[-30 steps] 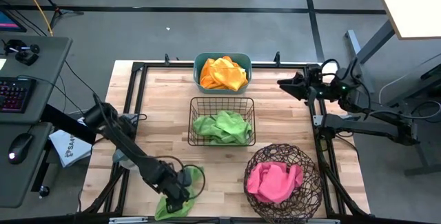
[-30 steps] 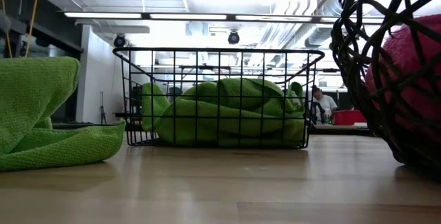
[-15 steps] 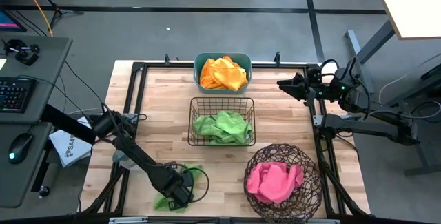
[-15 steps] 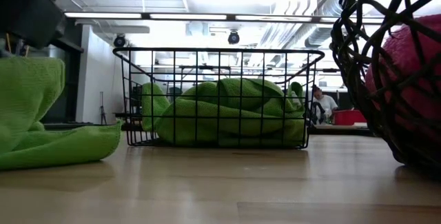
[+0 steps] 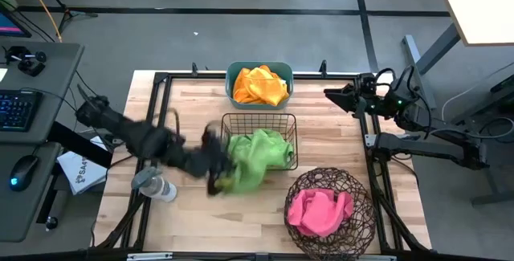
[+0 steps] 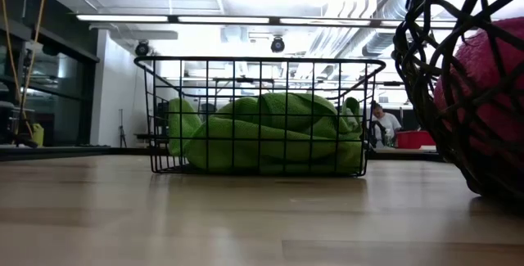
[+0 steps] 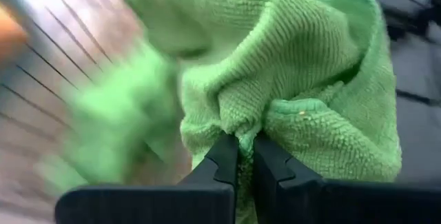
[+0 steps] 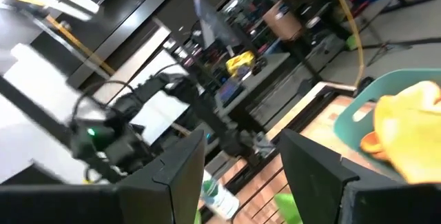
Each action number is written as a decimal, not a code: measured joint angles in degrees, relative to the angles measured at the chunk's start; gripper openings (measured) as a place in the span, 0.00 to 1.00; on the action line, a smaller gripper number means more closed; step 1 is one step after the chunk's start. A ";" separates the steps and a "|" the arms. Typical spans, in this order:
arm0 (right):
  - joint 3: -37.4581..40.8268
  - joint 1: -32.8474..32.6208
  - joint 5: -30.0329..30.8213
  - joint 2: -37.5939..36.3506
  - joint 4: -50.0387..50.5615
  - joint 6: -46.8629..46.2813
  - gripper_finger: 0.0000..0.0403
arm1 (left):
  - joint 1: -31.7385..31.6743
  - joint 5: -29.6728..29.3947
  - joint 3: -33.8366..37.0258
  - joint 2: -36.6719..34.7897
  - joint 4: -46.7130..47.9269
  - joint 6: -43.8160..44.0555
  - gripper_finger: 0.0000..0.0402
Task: Sort microfiber towel by color & place in baskets
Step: Put the green microfiber cloth into the black wire basket
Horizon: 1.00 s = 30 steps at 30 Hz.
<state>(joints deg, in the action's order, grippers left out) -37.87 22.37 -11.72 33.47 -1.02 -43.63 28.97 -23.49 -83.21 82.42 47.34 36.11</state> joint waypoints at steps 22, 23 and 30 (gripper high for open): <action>0.00 -0.02 7.99 0.00 -0.04 -1.70 0.46 | -20.25 -1.83 40.40 0.51 -64.11 -13.07 0.00; 0.00 -0.02 7.98 0.00 -0.04 -1.47 0.46 | -19.83 -3.90 42.04 0.51 -64.38 -12.68 0.00; 0.00 -0.01 7.83 0.00 0.80 -1.36 0.46 | -22.63 -2.05 44.21 0.51 -61.45 -12.34 0.09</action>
<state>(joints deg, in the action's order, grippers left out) -37.87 22.36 -3.89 33.47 -0.22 -44.99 6.35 -25.55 -39.00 82.94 -14.11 23.78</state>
